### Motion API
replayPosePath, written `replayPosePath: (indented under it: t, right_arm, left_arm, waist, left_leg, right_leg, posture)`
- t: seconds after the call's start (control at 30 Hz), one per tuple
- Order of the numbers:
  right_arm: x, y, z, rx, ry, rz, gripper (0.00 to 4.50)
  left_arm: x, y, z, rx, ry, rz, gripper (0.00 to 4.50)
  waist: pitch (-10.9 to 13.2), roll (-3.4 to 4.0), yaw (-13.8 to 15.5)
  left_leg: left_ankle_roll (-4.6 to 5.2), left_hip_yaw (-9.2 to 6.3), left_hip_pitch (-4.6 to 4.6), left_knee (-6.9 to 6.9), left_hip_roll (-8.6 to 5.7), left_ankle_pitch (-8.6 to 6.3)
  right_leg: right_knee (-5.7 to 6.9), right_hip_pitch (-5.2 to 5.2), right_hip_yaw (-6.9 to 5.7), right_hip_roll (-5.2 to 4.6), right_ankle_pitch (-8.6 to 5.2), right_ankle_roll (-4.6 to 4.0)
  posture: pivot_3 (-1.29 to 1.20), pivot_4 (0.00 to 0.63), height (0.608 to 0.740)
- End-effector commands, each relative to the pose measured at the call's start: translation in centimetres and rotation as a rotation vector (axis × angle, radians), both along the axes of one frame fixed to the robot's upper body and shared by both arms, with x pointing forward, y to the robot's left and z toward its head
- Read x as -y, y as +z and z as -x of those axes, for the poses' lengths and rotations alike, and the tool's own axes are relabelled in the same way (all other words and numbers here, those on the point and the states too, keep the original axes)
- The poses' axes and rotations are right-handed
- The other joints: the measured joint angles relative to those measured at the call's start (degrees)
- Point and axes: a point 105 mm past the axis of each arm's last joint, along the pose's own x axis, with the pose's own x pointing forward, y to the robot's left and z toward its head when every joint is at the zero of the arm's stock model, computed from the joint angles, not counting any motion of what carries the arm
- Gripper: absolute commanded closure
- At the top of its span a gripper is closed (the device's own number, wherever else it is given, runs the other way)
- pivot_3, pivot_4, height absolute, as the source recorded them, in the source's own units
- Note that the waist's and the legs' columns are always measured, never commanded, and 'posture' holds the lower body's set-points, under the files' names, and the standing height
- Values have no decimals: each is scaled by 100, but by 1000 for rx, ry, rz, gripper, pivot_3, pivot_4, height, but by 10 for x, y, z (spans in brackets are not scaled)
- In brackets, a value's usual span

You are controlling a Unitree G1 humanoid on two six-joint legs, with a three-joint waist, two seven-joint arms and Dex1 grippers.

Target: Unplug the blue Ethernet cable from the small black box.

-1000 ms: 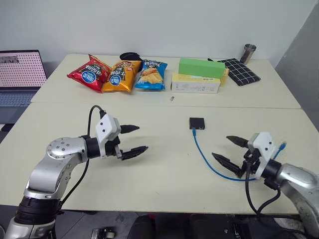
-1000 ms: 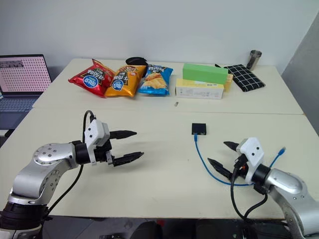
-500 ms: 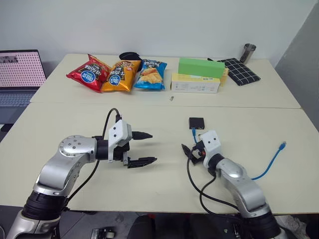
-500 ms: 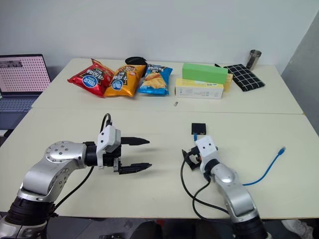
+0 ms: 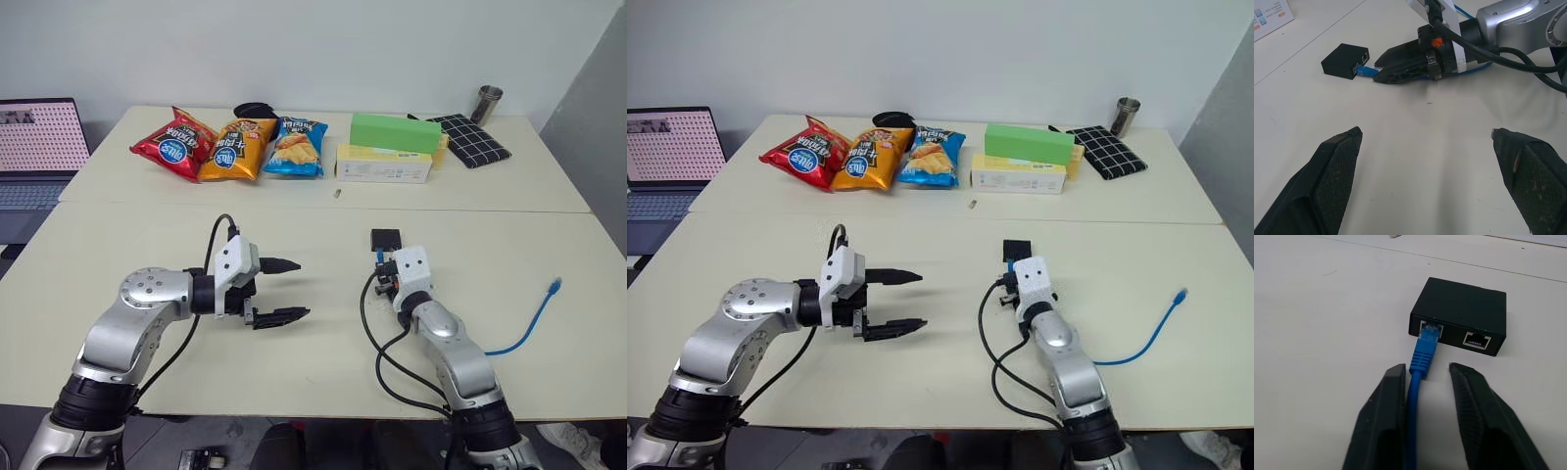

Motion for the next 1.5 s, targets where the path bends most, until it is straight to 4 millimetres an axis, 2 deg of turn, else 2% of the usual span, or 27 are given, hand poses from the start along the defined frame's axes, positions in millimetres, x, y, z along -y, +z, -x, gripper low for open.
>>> replayPosePath:
  t: [0.03,0.1,0.23,0.33,0.4,0.5,0.83,1.2,1.23,1.5]
  right_arm:
    - [8,9,-5,39,5,27,4155]
    - [5,12,-4,53,51,54,4440]
    - [-10,23,12,184,348,265,4446]
    - [-7,27,21,351,532,524,4460]
    - [-7,31,32,531,716,761,4463]
    - [-4,38,40,706,872,910,4464]
    - [-12,68,57,973,1019,848,4476]
    - [-22,79,64,1048,1058,826,4477]
    - [-22,79,64,1047,1055,823,4477]
    - [-22,80,63,1052,1049,832,4482]
  left_arm:
    - [-2,2,-5,17,27,22,0]
    - [-4,2,-8,5,47,33,0]
    - [-7,-2,-13,-91,75,95,0]
    - [-9,-2,-12,-163,59,122,0]
    - [-8,6,-12,-242,38,189,0]
    - [-7,14,-14,-283,25,234,0]
    - [8,17,-7,-297,-33,231,0]
    - [21,24,-2,-319,-92,281,0]
    - [22,25,-1,-327,-101,289,361]
    - [21,26,-2,-337,-97,293,2022]
  waist:
    - [0,0,0]
    - [0,0,1]
    - [1,1,-1]
    - [1,1,-15]
    - [1,1,-16]
    - [4,-2,-15]
    - [3,-3,-26]
    - [3,-3,-17]
    - [3,-3,-16]
    - [2,-3,-18]
  left_leg:
    - [0,0,0,0,0,0]
    - [0,-1,0,0,-1,0]
    - [1,1,-3,0,-4,0]
    - [2,4,-7,0,0,-1]
    - [1,8,-6,1,0,-1]
    - [2,12,-8,7,-4,0]
    - [1,16,-7,7,6,0]
    - [0,13,-6,10,6,1]
    - [0,13,-6,10,6,1]
    - [0,13,-5,10,6,1]
  right_leg:
    - [0,0,-1,0,0,0]
    - [0,0,-1,0,0,0]
    - [-3,-2,-1,-2,0,0]
    - [-1,-9,1,0,0,0]
    - [1,-11,3,0,0,0]
    - [0,-12,4,-2,0,0]
    - [0,-10,7,-2,0,0]
    - [3,-8,4,-2,0,0]
    - [3,-8,5,-2,0,0]
    - [3,-8,5,-2,0,0]
  posture:
    - [0,150,740]
    - [0,150,740]
    - [0,150,740]
    - [0,150,740]
    - [0,150,740]
    - [0,150,740]
    - [0,150,740]
    - [0,150,740]
    - [0,150,740]
    - [0,150,740]
